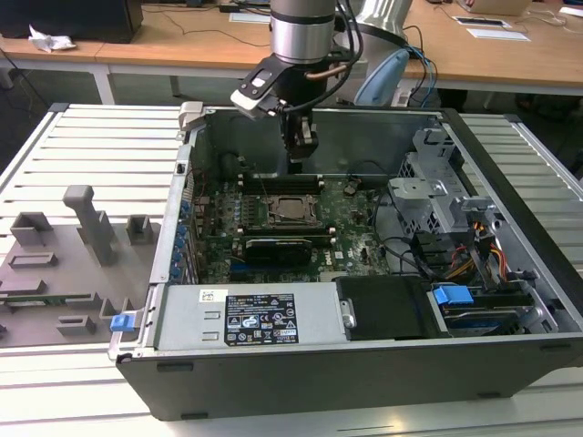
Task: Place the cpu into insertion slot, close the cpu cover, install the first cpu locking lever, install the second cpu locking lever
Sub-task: 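Install the first cpu locking lever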
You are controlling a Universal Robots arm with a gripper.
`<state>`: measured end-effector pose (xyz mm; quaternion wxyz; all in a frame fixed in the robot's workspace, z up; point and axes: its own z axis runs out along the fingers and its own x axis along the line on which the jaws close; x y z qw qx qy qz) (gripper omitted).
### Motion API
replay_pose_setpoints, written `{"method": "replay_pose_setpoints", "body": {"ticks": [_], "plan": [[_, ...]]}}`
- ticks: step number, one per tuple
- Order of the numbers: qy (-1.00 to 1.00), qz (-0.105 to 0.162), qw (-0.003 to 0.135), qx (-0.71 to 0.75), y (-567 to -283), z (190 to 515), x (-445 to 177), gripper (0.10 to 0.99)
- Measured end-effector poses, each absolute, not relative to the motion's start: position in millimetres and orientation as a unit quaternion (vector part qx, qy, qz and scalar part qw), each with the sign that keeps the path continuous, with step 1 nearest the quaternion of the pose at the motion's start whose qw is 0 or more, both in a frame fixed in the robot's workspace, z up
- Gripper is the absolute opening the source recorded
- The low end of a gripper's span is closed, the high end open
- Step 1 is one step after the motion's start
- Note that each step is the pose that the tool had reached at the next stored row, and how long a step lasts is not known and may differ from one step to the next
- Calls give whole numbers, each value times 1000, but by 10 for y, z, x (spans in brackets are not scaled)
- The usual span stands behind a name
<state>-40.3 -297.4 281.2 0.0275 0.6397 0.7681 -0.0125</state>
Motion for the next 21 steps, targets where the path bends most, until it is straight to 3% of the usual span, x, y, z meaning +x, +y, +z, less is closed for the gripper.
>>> {"method": "replay_pose_setpoints", "body": {"ticks": [21], "plan": [[837,-9,29,546,-2974,2818,-403,110]]}}
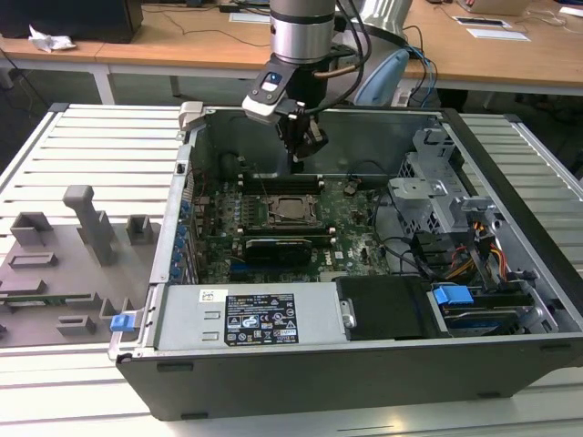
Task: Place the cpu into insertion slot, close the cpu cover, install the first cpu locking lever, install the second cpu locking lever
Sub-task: 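Install the first cpu locking lever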
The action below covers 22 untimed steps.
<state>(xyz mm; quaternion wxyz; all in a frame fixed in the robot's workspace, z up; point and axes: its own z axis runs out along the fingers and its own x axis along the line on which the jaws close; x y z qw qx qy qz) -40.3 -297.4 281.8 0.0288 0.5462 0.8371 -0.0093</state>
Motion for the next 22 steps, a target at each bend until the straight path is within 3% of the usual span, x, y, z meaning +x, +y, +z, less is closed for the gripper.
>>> {"method": "replay_pose_setpoints", "body": {"ticks": [22], "plan": [[914,-5,30,406,-2959,2820,-401,110]]}}
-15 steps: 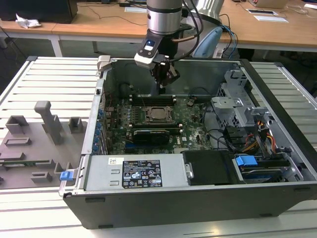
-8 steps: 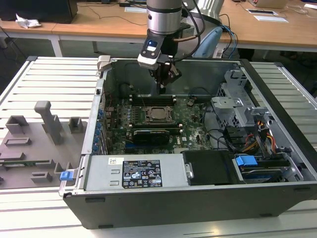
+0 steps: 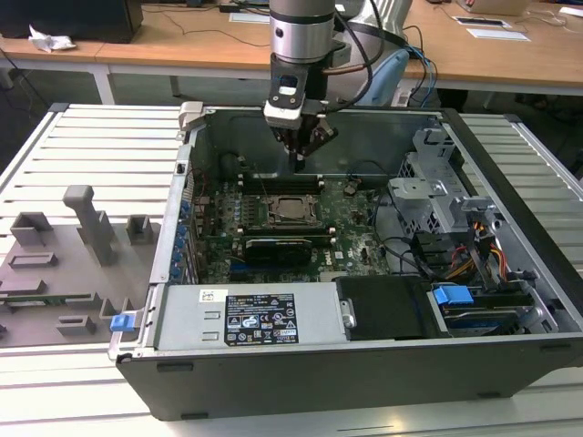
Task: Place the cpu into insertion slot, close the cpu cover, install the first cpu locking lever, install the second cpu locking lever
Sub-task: 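Install the first cpu locking lever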
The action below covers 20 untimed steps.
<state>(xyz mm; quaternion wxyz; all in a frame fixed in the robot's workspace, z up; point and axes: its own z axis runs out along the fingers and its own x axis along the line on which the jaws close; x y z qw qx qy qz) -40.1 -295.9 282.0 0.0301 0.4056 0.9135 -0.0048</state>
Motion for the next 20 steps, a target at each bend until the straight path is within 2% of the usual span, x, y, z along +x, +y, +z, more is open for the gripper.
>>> {"method": "replay_pose_setpoints", "body": {"ticks": [7,11,15,20], "plan": [[943,-3,29,331,-2959,2821,-399,110],[959,-3,24,283,-2959,2818,-399,110],[971,-7,9,239,-2959,2816,-397,110],[988,-6,9,152,-2959,2810,-396,110]]}}
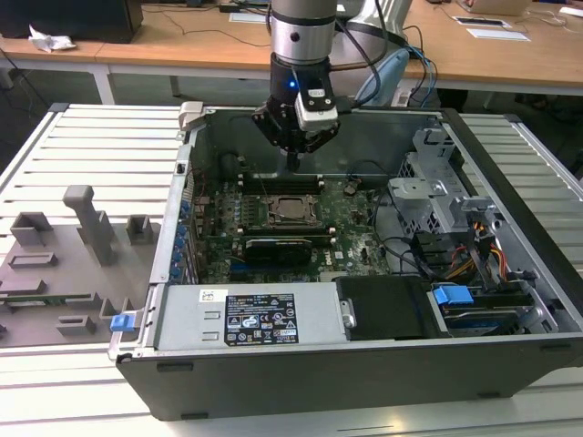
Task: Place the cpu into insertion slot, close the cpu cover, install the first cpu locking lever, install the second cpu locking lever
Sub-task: 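Install the first cpu locking lever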
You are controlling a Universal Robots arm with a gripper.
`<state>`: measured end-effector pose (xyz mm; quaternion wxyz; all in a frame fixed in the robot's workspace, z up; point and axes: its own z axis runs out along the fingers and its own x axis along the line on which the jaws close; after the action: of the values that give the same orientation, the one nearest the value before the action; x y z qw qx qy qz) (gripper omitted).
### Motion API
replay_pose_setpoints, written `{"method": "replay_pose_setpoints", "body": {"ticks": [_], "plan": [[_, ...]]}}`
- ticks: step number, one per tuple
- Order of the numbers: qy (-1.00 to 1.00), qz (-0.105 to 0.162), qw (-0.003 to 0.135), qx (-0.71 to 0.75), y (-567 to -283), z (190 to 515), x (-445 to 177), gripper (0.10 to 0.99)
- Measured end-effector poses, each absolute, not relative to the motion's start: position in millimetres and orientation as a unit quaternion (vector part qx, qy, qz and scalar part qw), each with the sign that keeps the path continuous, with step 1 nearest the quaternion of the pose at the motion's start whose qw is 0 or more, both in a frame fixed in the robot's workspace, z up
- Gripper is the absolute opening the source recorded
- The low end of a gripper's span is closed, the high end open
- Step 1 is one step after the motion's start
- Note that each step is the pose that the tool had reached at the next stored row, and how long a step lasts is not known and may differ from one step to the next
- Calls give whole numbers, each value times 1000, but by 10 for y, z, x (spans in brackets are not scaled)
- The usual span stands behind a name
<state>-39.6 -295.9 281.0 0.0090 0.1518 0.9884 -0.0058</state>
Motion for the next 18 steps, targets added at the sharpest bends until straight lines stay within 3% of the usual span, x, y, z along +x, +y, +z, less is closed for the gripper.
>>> {"method": "replay_pose_setpoints", "body": {"ticks": [8,18], "plan": [[999,-4,9,33,-2959,2808,-397,110],[1000,-3,10,16,-2959,2786,-454,110]]}}
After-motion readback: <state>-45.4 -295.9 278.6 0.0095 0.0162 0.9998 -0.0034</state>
